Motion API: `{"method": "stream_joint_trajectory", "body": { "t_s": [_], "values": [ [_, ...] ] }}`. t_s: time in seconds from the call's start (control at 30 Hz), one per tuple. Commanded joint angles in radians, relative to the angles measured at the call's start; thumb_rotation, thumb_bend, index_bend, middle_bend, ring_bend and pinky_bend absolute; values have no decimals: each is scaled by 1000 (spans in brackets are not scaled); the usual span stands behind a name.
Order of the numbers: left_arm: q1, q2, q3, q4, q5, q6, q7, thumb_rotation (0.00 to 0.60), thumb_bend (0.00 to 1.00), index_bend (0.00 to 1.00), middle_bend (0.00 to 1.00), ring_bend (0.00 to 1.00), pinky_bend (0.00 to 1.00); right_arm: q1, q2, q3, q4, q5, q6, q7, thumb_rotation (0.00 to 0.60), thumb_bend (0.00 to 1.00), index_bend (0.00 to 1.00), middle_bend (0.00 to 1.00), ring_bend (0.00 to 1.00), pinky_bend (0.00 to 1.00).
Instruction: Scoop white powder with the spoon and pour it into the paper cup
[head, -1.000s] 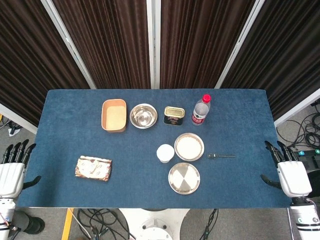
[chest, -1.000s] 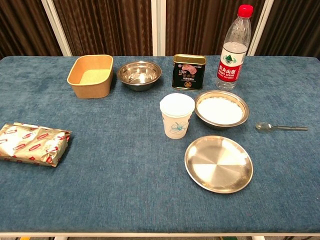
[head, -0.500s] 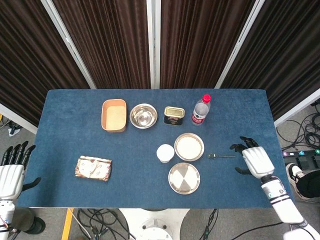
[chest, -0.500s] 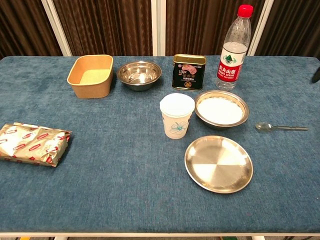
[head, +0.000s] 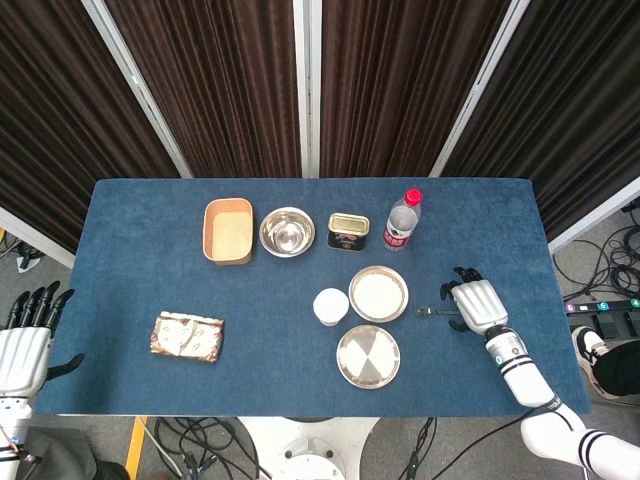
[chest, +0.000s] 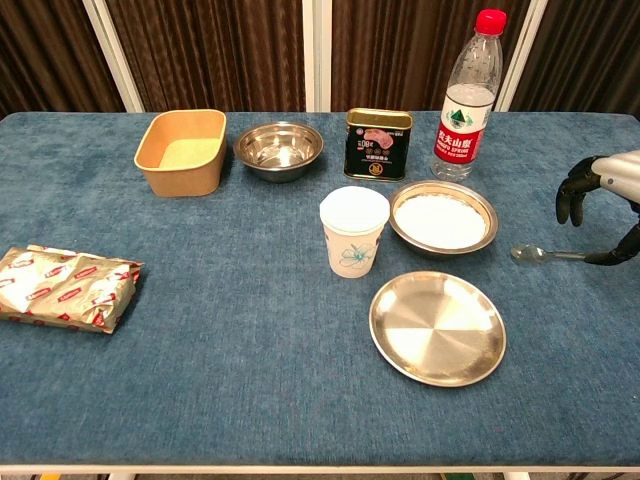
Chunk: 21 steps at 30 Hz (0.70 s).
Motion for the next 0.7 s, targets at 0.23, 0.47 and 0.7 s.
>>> {"method": "stream_joint_trajectory", "body": {
  "t_s": [0.23, 0.47, 0.7],
  "values": [
    [-3, -5, 0, 5, -2, -8, -1, 600, 30, 155, 130, 65, 44, 16, -44, -20, 90, 14, -31, 45, 600, 123, 485, 488, 159, 168],
    [-5, -6, -1, 8, -4, -13, -3, 600, 30, 155, 130, 64, 44, 29, -60, -29, 118, 15, -50, 67, 600, 153, 494, 499, 169, 168],
    [-5, -7, -1, 9, -7, -16, -5, 600, 30, 155, 130, 64, 44, 42, -60, -37, 125, 14, -68, 72, 600, 202, 495, 506, 169, 169]
  ]
}}
